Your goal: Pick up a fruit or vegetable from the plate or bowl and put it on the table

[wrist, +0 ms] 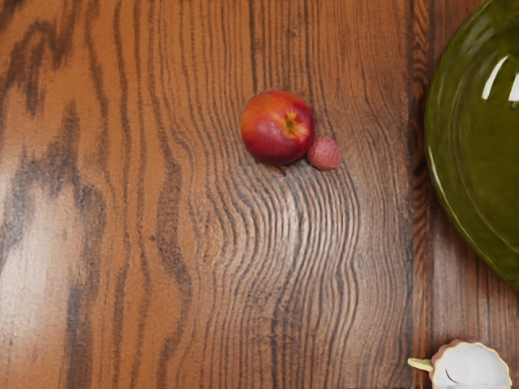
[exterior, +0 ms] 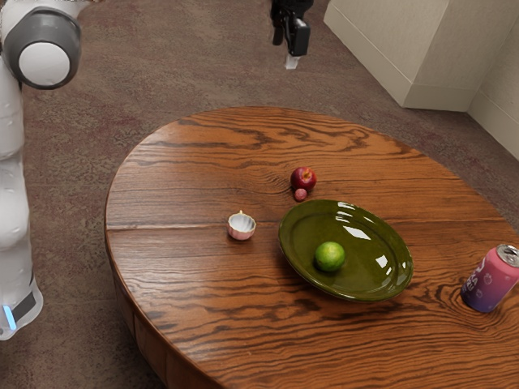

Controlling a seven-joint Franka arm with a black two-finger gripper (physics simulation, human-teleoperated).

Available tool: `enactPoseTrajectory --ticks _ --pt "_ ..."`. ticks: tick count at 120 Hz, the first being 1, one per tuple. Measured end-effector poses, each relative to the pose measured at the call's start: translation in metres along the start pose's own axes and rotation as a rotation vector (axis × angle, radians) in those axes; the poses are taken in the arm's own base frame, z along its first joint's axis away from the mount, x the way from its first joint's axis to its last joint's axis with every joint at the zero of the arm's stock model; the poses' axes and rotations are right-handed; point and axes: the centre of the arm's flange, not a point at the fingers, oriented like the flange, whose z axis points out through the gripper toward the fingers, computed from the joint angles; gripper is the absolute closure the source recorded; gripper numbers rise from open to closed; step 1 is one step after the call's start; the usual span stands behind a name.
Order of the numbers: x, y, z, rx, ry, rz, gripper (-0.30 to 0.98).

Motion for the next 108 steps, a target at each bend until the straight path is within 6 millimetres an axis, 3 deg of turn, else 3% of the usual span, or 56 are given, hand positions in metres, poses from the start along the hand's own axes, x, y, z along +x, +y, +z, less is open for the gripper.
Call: enactPoseTrajectory --ticks 15,24,30,42,56,64,74,86,95,108 --pt "0.005 0.091 -0.001 0.005 -0.004 0.169 0.0" --pt "0.009 0.133 0.022 -0.023 -0.056 0.24 0.0" --pt "0.01 0.137 0.028 -0.02 -0.071 0.243 0.0" --pt "0.015 0.125 0.05 -0.018 -0.12 0.212 0.0" --pt "0.034 0.125 0.101 -0.083 -0.177 0.242 0.0" --pt "0.068 0.142 0.14 -0.133 -0.188 0.307 0.0" --pt "0.106 0.135 0.175 -0.18 -0.168 0.337 0.0" --pt "0.118 0.166 0.188 -0.217 -0.149 0.421 0.0" --pt "0.108 0.2 0.187 -0.225 -0.155 0.491 0.0" --pt "0.099 0.229 0.19 -0.221 -0.165 0.543 0.0"
